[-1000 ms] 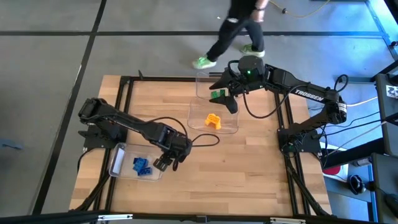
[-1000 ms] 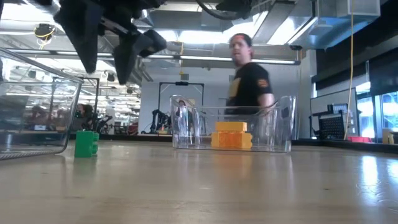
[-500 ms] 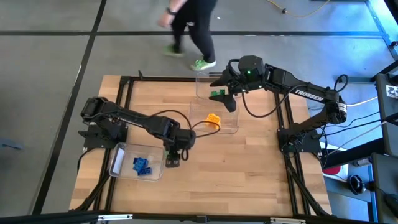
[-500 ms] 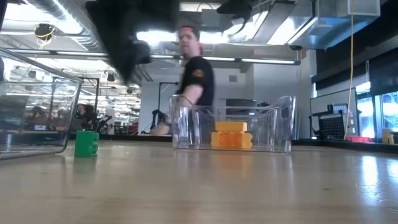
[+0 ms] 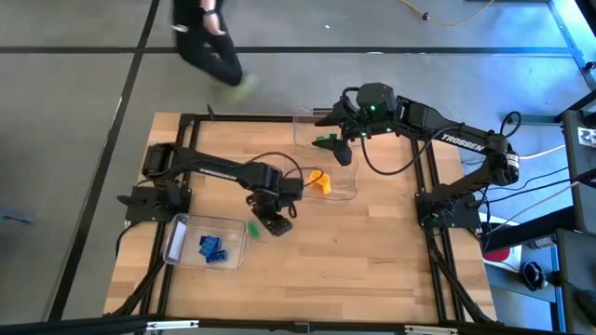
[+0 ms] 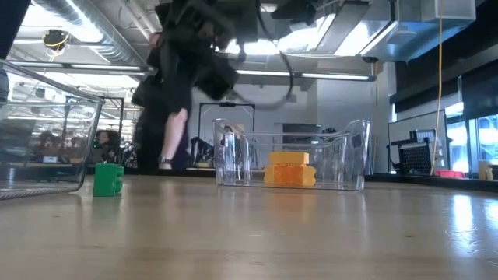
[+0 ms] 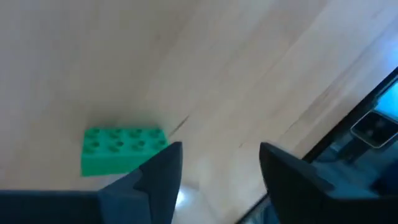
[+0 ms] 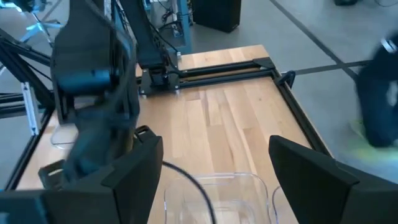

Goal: Sort & place blocks by color
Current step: Put the green game piece into the top transparent bin

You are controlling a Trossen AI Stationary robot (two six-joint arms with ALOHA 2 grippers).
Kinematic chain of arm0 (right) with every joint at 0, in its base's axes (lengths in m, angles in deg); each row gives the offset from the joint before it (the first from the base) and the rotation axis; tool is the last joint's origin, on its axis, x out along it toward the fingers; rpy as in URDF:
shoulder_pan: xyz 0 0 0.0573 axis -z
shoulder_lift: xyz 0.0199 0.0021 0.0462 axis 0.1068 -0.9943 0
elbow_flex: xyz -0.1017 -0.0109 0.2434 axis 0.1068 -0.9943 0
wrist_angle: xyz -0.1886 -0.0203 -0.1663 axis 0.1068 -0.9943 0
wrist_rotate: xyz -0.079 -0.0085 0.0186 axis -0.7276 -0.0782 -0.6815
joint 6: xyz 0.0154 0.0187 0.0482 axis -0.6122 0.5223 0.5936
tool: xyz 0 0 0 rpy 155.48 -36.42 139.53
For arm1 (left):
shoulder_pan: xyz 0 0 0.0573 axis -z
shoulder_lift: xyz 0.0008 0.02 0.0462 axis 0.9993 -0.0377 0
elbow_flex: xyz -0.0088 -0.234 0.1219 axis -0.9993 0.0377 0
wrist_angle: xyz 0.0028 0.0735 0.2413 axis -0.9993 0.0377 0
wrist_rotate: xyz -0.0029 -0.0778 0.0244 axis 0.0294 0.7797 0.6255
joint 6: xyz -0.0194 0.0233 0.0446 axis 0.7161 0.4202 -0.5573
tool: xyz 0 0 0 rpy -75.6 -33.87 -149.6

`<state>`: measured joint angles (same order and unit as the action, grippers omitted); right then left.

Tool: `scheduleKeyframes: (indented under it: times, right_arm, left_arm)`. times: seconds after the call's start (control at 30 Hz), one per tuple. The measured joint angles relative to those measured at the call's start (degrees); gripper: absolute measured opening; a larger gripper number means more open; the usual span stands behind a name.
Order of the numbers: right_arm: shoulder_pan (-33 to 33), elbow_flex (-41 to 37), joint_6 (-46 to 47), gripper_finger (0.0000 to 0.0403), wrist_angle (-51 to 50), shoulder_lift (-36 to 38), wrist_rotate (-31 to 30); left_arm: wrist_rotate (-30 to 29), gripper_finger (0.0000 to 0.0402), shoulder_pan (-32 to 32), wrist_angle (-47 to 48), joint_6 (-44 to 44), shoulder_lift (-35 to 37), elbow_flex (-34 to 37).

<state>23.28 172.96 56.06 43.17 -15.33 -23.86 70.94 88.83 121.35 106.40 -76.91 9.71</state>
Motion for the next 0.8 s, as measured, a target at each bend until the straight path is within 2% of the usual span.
scheduleKeyframes:
  times: [0.1,0.2,0.27,0.43,0.67,0.8]
  right_arm:
    - [0.0,0.0,-0.14,0.0296,0.02,0.0,-0.93]
    - [0.0,0.0,-1.32,0.0296,0.12,0.0,-0.94]
    - [0.0,0.0,-1.64,0.0296,0.24,0.0,-0.94]
    - [0.0,0.0,-1.84,0.0296,0.06,-0.02,-1.58]
    - [0.0,0.0,-2.71,0.0296,-0.12,-0.02,-1.84]
    - [0.0,0.0,-2.71,0.0296,-0.15,-0.04,-1.88]
  left_arm:
    - [2.73,0.0204,-0.16,6.0,-0.69,-2.26,-0.97]
    - [1.58,0.0204,0.66,8.35,-2.46,-3.83,-0.89]
    - [1.8,0.0204,1.2,8.4,-2.59,-5.64,-0.99]
    - [-2.21,0.0204,2.42,8.02,-2.0,-7.8,-0.95]
    - [-2.02,0.0204,3.95,9.04,-2.14,-8.72,-0.94]
    - [-5.14,0.0204,4.76,9.38,-2.75,-8.7,-0.96]
